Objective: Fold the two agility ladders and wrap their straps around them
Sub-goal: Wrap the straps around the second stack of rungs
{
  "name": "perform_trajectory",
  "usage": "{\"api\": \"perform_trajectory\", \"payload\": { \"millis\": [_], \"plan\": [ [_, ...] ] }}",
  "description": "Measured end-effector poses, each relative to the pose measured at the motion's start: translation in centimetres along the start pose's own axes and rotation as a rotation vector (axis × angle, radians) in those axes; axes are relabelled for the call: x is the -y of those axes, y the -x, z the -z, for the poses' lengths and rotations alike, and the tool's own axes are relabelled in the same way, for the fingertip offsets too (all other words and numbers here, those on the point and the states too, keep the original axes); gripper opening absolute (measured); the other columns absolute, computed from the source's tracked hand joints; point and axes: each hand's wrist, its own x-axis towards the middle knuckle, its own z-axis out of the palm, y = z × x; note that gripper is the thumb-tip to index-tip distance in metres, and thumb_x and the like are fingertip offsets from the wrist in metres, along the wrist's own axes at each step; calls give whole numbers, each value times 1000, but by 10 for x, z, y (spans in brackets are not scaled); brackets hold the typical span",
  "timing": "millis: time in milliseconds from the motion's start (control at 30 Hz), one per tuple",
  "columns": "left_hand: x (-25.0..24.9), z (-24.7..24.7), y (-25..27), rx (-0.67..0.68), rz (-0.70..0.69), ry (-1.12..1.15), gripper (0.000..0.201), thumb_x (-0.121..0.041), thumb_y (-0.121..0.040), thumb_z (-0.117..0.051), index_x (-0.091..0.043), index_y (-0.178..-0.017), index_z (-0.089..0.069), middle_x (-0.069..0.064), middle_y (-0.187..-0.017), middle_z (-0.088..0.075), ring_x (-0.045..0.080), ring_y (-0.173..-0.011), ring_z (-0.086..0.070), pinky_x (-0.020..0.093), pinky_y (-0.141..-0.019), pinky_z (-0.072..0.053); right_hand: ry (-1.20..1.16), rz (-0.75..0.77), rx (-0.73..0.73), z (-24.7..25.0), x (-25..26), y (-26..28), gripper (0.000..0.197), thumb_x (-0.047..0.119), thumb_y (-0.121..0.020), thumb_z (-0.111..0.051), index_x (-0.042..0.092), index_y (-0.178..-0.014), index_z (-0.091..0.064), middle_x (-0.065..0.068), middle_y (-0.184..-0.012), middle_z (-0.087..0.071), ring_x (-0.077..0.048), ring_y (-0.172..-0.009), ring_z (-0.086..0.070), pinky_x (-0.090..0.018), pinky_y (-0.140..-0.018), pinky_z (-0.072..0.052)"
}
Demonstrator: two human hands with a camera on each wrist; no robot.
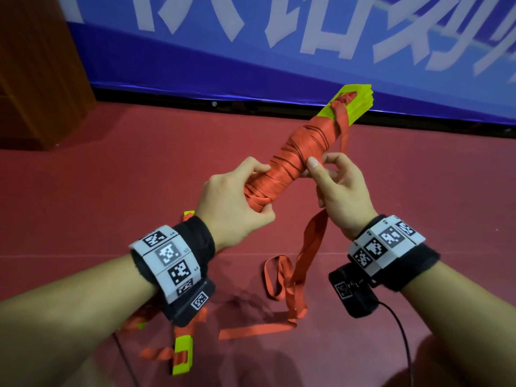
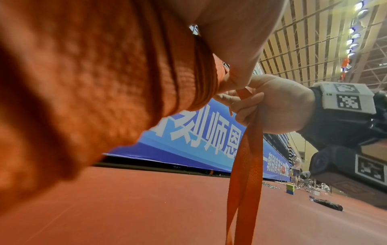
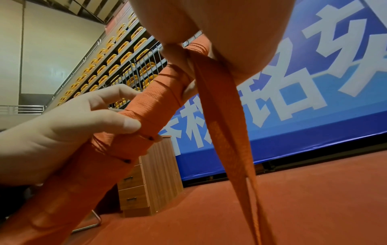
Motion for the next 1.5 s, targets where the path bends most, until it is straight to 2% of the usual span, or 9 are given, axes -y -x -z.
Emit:
{"api": "perform_trajectory", "payload": {
  "millis": [333, 533, 800, 933, 1067, 1200, 1300, 1400, 1500],
  "plan": [
    [-3, 2, 2, 65, 157, 325, 50, -5, -67, -83, -23, -109, -63, -4, -98, -74, 9, -86, -73, 29, -84, -60, 9, 40, -3, 2, 3, -1, 18, 26, -95, -69, 20, -94, -52, 5, -76, -76, -2, -43, -47, -20, -42, -42],
    [-2, 0, 2, 144, 222, 443, 51, 3, -72, -80, -24, -110, -62, 2, -89, -77, 25, -83, -75, 43, -80, -62, 51, -62, 50, 3, 1, -3, 49, 59, -84, -61, 13, -99, -65, 0, -93, -79, -11, -43, -46, -21, -48, -41],
    [0, 2, -1, 211, 233, 433, 49, -15, -66, -72, -30, -110, -59, 0, -87, -77, 38, -80, -71, 49, -67, -61, -32, -96, 113, -3, 2, -2, 49, 57, -88, -57, 9, -97, -62, -11, -91, -78, -11, -45, -42, -20, -47, -36],
    [1, 2, 0, 215, 193, 315, 49, -16, -75, -77, -31, -117, -57, -6, -91, -76, 21, -82, -73, 36, -72, -59, -67, -164, 38, -11, 2, -1, 43, 49, -96, -61, 6, -99, -66, -8, -80, -77, -11, -47, -39, -20, -45, -34],
    [1, 1, 1, 189, 58, -45, 76, -50, -75, -79, -42, -140, -40, -15, -122, -63, 8, -105, -65, 33, -89, -54, -87, -216, -91, -12, 1, -3, 39, 46, -96, -65, 9, -83, -64, -3, -67, -73, -5, -40, -40, -18, -45, -35],
    [-6, -4, 8, 227, -17, -370, 97, -54, -74, -81, -51, -148, -18, -10, -125, -44, 20, -95, -63, 34, -73, -50, -41, -217, -164, -15, -1, -1, 60, 51, -94, -66, 16, -45, -61, -31, -78, -70, -2, -37, -42, -25, -56, -34],
    [-4, -11, 10, 234, -78, -555, 97, -39, -79, -81, -49, -149, -15, -4, -129, -38, 21, -97, -59, 34, -65, -49, 1, -268, -207, -15, -6, -1, 71, 60, -91, -65, 20, -33, -58, -29, -68, -64, -9, -39, -39, -29, -54, -33],
    [-2, -11, 7, 191, -102, -571, 90, -23, -80, -75, -46, -149, -20, -3, -124, -42, 22, -95, -59, 36, -61, -50, -14, -306, -208, -14, -5, -2, 65, 61, -89, -67, 16, -42, -64, -15, -62, -64, -12, -44, -44, -28, -54, -35],
    [0, -10, 6, 190, -106, -576, 89, -22, -80, -72, -46, -149, -21, -2, -122, -44, 22, -93, -59, 34, -60, -45, 3, -289, -192, -10, -2, -2, 49, 59, -88, -69, 14, -74, -55, -2, -58, -69, -6, -42, -44, -26, -55, -38]
  ]
}}
